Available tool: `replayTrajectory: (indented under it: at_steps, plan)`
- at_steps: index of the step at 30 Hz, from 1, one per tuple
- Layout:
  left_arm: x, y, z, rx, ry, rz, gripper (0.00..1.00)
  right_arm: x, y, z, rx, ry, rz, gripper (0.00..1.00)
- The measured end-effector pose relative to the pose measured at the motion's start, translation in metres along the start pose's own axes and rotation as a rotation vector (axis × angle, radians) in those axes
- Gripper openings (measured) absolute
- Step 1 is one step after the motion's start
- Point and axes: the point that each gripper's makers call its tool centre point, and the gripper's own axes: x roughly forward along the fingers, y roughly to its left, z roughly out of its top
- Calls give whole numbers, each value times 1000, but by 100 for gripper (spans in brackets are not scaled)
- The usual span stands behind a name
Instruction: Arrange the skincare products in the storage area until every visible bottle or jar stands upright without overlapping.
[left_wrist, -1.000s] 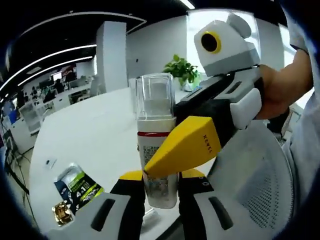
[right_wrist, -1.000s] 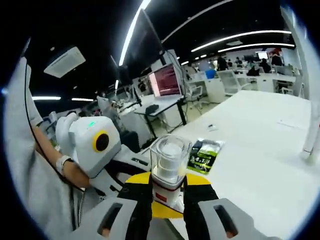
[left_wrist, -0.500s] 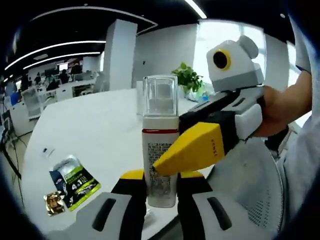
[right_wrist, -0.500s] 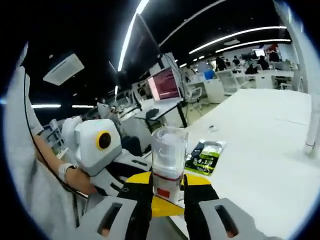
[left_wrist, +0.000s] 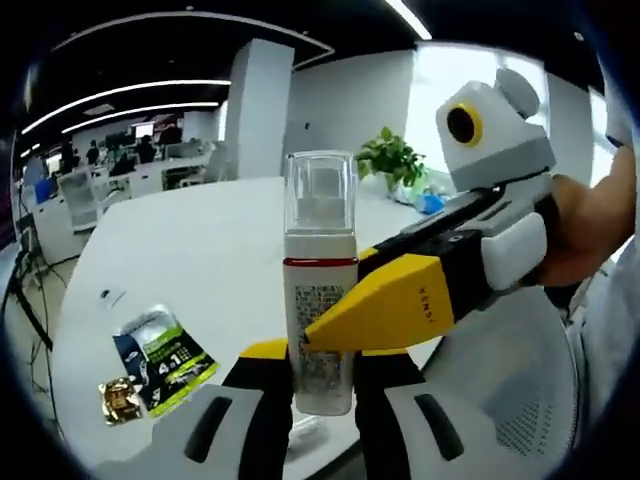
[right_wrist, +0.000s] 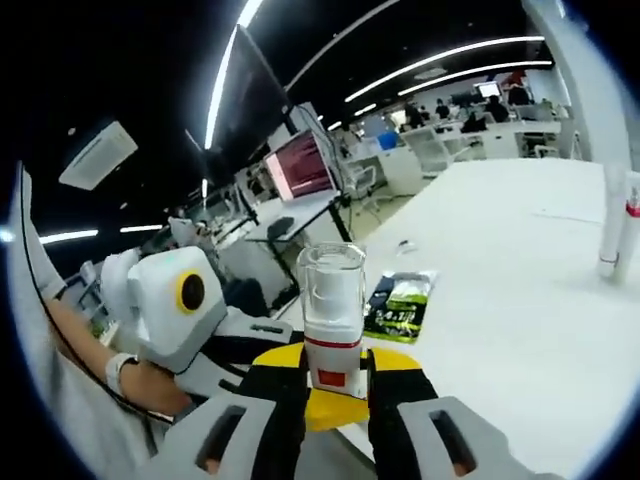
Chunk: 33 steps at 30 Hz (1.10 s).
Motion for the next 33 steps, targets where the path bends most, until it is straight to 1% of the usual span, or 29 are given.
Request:
replayTrajectory:
  at_steps: [1,2,3,4,5,9,11,13,14,15,16,18,19,21,23,27,28,29,30,31,32,33]
  plan:
    - [0,2,0,8,1,15,19,1,0,-1,14,0,-5,15]
    - [0,2,0,16,0,18,19,2,-1,-1,20,-3,-22,14]
    - [1,2,-1,22,4,23,19,2,-2,-1,18,-4,-24,14]
    - [1,3,-1,48,6,34,19,1,-1,-2,-5,0,-30,14]
    - [1,2,-1,53,4,38,19,1,-2,-2,-36,-1,-33,13]
    - [2,0,0,85,0,37,19,-4,-4,-2,-36,-6,-18,12]
    - [2,-1,4,106,-15,38,20,-5,-5,0,-33,-16,-9,12]
    - [3,-2,7,172,-28,35,20,-6,-5,1,-42,-21,-6,12]
    - [4,-3,10,245,-46,31,21,-6,-6,2,-52,-27,-8,12]
    - [4,-5,10,272,-50,26,22,-7,-6,3,-57,-28,-10,12]
    - [4,-6,6,259,-38,24,22,-7,-8,3,-63,-25,-14,12]
    - [4,-6,6,249,-33,15,22,-8,-9,3,-65,-22,-12,12]
    - [4,-6,2,237,-14,6,21,-10,-11,4,-82,-29,-23,12]
    - [3,-2,0,232,2,11,26,-13,-15,5,-82,-31,-26,12]
    - [1,1,0,220,19,18,33,-17,-20,8,-84,-43,-38,12]
    - [-9,13,1,385,56,51,36,-25,-37,13,-62,-68,-74,12]
    - [-11,17,2,399,55,67,36,-27,-40,13,-63,-68,-80,12]
    - [-13,21,2,418,57,68,36,-30,-46,15,-55,-77,-94,12]
    - [-16,28,0,417,68,79,37,-32,-49,16,-49,-85,-101,12]
    - [-17,31,-3,415,79,72,39,-34,-53,17,-44,-88,-109,12]
    - [-18,41,-7,420,97,99,42,-36,-57,18,-41,-90,-118,12]
    - [-19,45,-10,423,109,110,43,-38,-62,19,-40,-93,-130,12]
